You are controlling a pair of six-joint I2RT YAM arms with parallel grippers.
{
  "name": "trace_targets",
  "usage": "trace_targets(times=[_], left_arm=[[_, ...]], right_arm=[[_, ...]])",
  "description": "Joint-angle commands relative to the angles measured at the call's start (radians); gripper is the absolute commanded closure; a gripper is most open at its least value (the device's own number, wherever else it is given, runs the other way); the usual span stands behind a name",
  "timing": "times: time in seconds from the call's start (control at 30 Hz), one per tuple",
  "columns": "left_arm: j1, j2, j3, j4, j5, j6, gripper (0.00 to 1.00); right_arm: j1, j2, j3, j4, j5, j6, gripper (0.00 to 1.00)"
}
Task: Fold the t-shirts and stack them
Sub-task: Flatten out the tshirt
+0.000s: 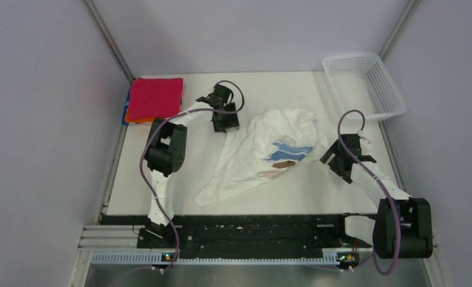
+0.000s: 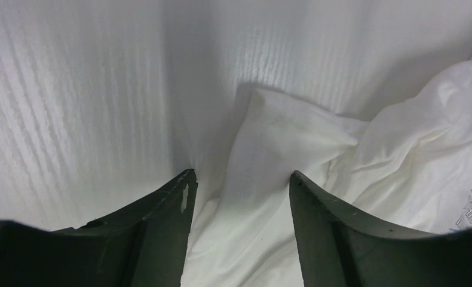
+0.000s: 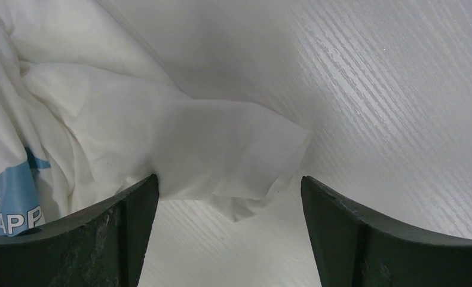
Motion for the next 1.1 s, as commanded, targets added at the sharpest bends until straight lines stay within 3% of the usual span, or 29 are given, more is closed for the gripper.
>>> trace_targets(times=[0.0, 0.1, 0.13, 0.2, 0.3, 0.4, 0.47, 0.63, 0.8, 0.9, 1.07], left_arm=[[-0.023, 0.086, 0.046, 0.004, 0.030, 0.003, 0.39], [-0.035, 0.124, 0.082, 0.014, 0.034, -0.003, 0.54], [-0.035, 0.138, 0.101, 0.012, 0.048, -0.005, 0.64], [-0.036, 0.161, 0.131, 0.014, 0.077, -0.016, 0.99], [-0.036, 0.141, 0.137, 0.022, 0.068, -0.019, 1.00], [-0.036, 0.029, 0.079, 0.047, -0.044, -0.001, 1.00], [-0.036, -0.096, 0.032, 0.074, -0.142, 0.021, 1.00], [-0.034, -0.384, -0.056, 0.127, -0.326, 0.075, 1.00], [-0.036, -0.669, -0.161, 0.207, -0.411, 0.125, 1.00], [-0.036, -0.847, -0.236, 0.298, -0.412, 0.170, 1.00], [-0.037, -1.127, -0.274, 0.396, -0.286, 0.259, 1.00]], right_arm=[[-0.004, 0.026, -0.015, 0.091, -0.020, 0.030, 0.14], [-0.004, 0.049, -0.028, 0.145, -0.015, 0.049, 0.16], [-0.004, 0.059, -0.035, 0.174, -0.016, 0.056, 0.18], [-0.004, 0.084, -0.047, 0.232, -0.018, 0.066, 0.23], [-0.004, 0.130, -0.043, 0.298, -0.017, 0.037, 0.44], [-0.005, 0.163, -0.018, 0.322, 0.008, 0.011, 0.83], [-0.005, 0.155, 0.003, 0.335, 0.021, -0.006, 1.00], [-0.004, 0.004, 0.087, 0.344, 0.130, -0.098, 1.00], [-0.004, -0.172, 0.162, 0.360, 0.157, -0.205, 1.00], [-0.004, -0.257, 0.212, 0.363, 0.140, -0.256, 1.00], [-0.004, -0.425, 0.283, 0.532, 0.026, -0.366, 1.00]])
